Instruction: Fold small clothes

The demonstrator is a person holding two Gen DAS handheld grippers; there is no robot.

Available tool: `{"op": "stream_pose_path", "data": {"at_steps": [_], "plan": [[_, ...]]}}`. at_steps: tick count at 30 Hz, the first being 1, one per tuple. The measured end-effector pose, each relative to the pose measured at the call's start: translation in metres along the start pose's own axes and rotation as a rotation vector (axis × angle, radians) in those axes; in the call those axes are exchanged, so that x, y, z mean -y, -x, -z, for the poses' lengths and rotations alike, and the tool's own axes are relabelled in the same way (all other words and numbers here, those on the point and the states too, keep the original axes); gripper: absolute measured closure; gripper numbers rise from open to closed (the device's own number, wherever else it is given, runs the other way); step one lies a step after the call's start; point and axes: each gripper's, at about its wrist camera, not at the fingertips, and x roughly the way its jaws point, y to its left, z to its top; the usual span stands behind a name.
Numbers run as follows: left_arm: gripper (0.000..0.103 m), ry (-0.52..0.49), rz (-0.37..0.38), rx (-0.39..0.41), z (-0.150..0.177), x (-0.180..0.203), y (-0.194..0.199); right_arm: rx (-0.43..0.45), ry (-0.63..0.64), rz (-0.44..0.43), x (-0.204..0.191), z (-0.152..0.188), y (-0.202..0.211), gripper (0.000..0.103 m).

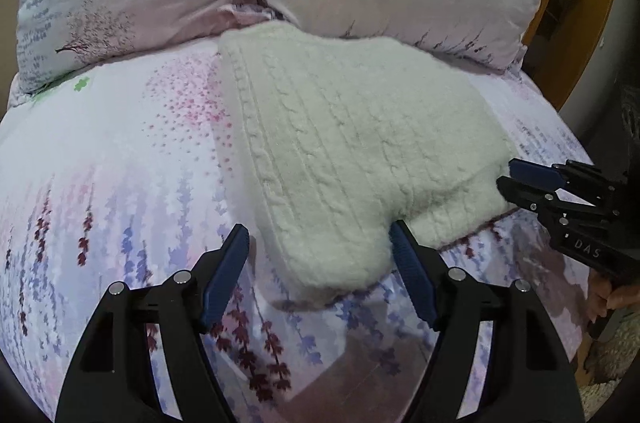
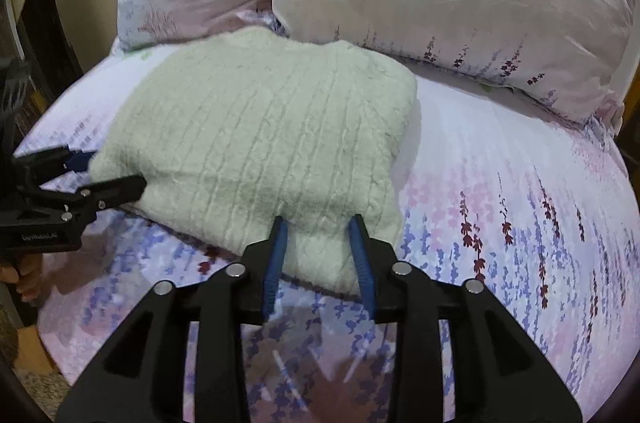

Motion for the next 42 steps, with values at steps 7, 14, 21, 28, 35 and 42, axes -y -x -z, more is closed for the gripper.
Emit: {"op": "stream_pose_path", "data": {"at_steps": [7,14,21,28,35,42], "plan": [[0.008,0.01,-0.049,0.082,0.021,-0.002,0.043,0.121,-0.039,0.013,0.003,0.015,0.048,0.012],[0.001,0.087,-0.065,0.015,0.041,-0.012,0.052,0.132,-0.038,0.055,-0.009,0.033,0.066,0.002],[0.001,0.09,-0.149,-0.04,0.053,-0.002,0.054,0.054,-0.043,0.044,-0.016,0.049,0.062,0.002],[0.001,0.042,-0.214,-0.121,0.063,0.014,0.045,-0.04,-0.053,0.046,-0.021,0.058,0.049,0.002],[0.001,0.045,-0.223,-0.155,0.066,0.019,0.043,-0.113,-0.062,0.053,-0.022,0.064,0.039,0.002],[0.001,0.062,-0.214,-0.172,0.065,0.016,0.04,-0.152,-0.054,0.06,-0.022,0.067,0.032,0.002]]}}
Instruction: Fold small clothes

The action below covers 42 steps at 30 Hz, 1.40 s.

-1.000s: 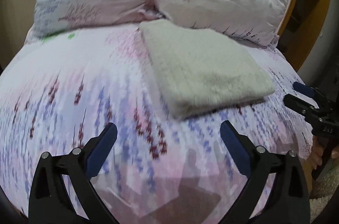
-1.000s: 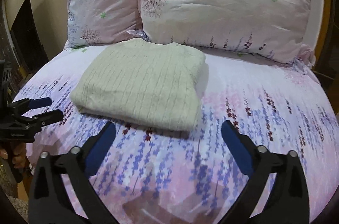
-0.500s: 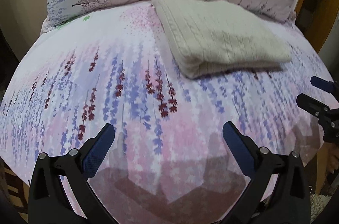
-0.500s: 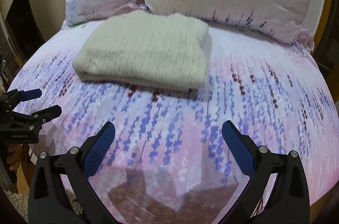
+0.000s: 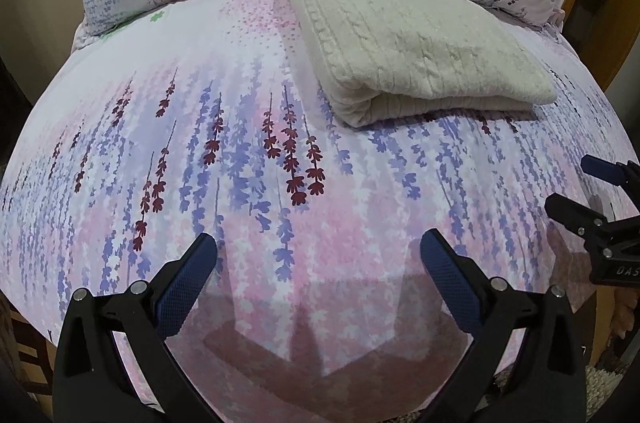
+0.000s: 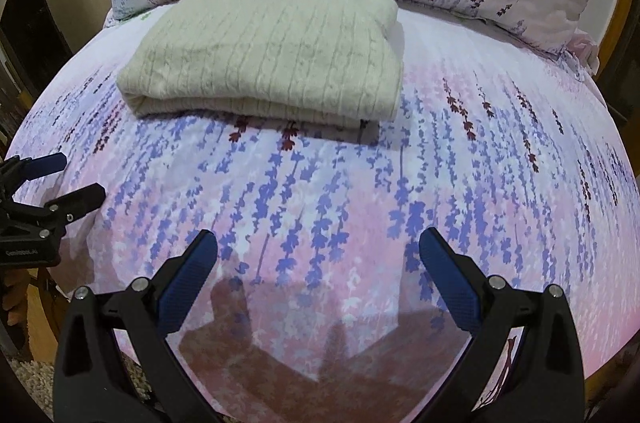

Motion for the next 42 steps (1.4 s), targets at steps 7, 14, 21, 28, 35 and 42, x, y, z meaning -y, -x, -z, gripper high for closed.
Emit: {"op": "stream_pose_path", "data": {"at_steps": [7,14,21,28,35,42], "plan": [[0.001,0.003,0.01,-0.004,-0.0002,-0.0016,-0.0029,-0.026,-0.003,0.019,0.0012,0.0024,-0.0066,0.002],[0.001,0.003,0.0,-0.008,-0.0001,-0.001,-0.0045,-0.028,-0.002,0.018,0.0011,0.0023,-0.0065,0.002],[0.001,0.005,-0.015,-0.018,-0.0003,0.001,-0.0056,-0.03,-0.002,0.021,0.0014,0.0018,-0.0069,0.002],[0.001,0.001,-0.016,-0.02,-0.0009,0.0008,-0.0068,-0.03,-0.001,0.021,0.0017,0.0016,-0.007,0.002],[0.001,-0.001,-0.018,-0.027,-0.0016,0.0002,-0.0075,-0.03,-0.002,0.022,0.0012,0.0018,-0.0072,0.002],[0.001,-0.003,-0.017,-0.028,-0.0018,-0.0002,-0.0078,-0.03,-0.003,0.022,0.0012,0.0017,-0.0075,0.002]]}}
